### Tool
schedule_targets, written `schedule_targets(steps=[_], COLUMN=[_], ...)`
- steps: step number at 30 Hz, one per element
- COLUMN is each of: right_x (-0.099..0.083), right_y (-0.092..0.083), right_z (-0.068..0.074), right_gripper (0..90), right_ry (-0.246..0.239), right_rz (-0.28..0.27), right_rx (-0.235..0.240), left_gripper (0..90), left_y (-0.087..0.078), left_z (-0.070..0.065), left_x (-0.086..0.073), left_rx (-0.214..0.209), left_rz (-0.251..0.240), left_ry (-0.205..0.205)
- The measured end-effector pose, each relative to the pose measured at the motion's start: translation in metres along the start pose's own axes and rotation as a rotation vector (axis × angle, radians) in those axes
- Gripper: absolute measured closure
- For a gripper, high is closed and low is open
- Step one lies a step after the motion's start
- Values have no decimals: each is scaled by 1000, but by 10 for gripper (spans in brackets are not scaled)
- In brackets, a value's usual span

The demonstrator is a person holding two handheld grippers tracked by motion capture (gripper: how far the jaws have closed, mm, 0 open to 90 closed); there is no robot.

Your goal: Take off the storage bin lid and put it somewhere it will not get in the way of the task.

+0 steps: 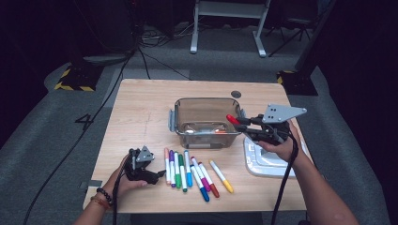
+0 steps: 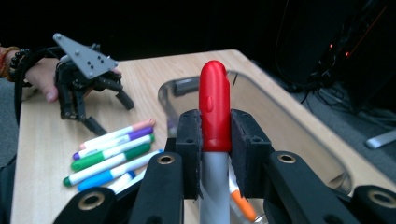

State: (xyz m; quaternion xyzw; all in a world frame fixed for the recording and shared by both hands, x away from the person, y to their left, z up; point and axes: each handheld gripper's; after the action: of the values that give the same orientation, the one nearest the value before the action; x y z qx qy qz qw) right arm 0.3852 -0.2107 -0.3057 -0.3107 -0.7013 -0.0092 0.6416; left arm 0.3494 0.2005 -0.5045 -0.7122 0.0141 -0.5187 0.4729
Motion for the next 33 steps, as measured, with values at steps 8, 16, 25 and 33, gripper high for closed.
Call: schedule_targets(steps=[8, 16, 25, 33], right_x=[19, 25, 24, 8], right_y=[16, 45, 87, 125], right_z=[-19, -34, -45, -52], right_gripper=[750, 749, 749, 749], right_ry=[-20, -22, -36, -56], right_rz=[4, 27, 99, 217], right_rx=[11, 30, 51, 80], left_gripper=[140, 140, 140, 140], left_y=[0, 0, 0, 0], left_z=[0, 0, 0, 0], left_x=[0, 0, 0, 0], left_rx=[0, -1, 0, 0], left_rz=[0, 0, -1, 0], left_ry=[-2, -2, -1, 1])
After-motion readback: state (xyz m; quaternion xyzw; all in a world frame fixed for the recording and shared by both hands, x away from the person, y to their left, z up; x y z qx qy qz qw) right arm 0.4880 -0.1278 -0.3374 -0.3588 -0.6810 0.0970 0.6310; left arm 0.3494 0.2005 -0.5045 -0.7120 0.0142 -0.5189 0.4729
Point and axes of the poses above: each handheld gripper's, and its own axes: y roughly forward along the jaws, x roughly out of its top, z roughly to its left, and after that the axes turned 3 degrees about -z, right-handed
